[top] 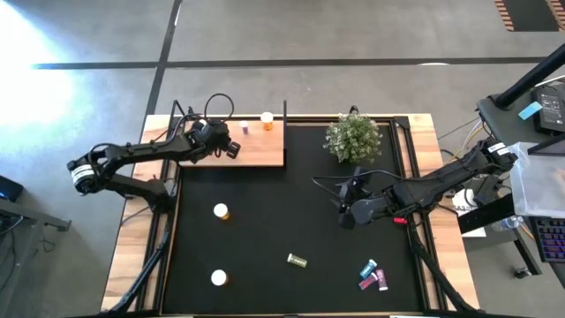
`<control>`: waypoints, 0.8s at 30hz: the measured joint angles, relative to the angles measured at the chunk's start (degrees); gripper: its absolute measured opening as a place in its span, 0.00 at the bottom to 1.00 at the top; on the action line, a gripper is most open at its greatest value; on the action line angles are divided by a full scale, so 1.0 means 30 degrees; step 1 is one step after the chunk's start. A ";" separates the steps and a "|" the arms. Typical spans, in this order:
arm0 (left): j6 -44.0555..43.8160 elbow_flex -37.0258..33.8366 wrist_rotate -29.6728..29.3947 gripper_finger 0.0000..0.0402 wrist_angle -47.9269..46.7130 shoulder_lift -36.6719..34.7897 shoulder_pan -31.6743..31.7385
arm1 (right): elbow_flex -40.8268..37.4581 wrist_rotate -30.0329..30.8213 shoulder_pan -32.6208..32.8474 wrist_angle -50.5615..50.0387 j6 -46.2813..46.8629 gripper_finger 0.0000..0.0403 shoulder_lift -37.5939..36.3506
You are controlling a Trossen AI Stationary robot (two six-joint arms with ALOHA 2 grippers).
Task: Pick and place medicine bottles onto shelf by color
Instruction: Put the top pink medicine bottle on the shelf aligned with the other pink medicine bottle
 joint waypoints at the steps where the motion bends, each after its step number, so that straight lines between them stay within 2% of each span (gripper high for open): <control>1: -0.0065 -0.0007 0.0007 0.27 0.0000 0.0000 0.0000 | -0.0006 0.0000 0.0000 0.0003 0.0000 0.57 0.0000; 24: -0.0976 -0.0073 0.0022 0.27 -0.0834 -0.0576 0.0000 | -0.0006 -0.0189 0.0000 -0.0005 -0.0160 0.57 0.0000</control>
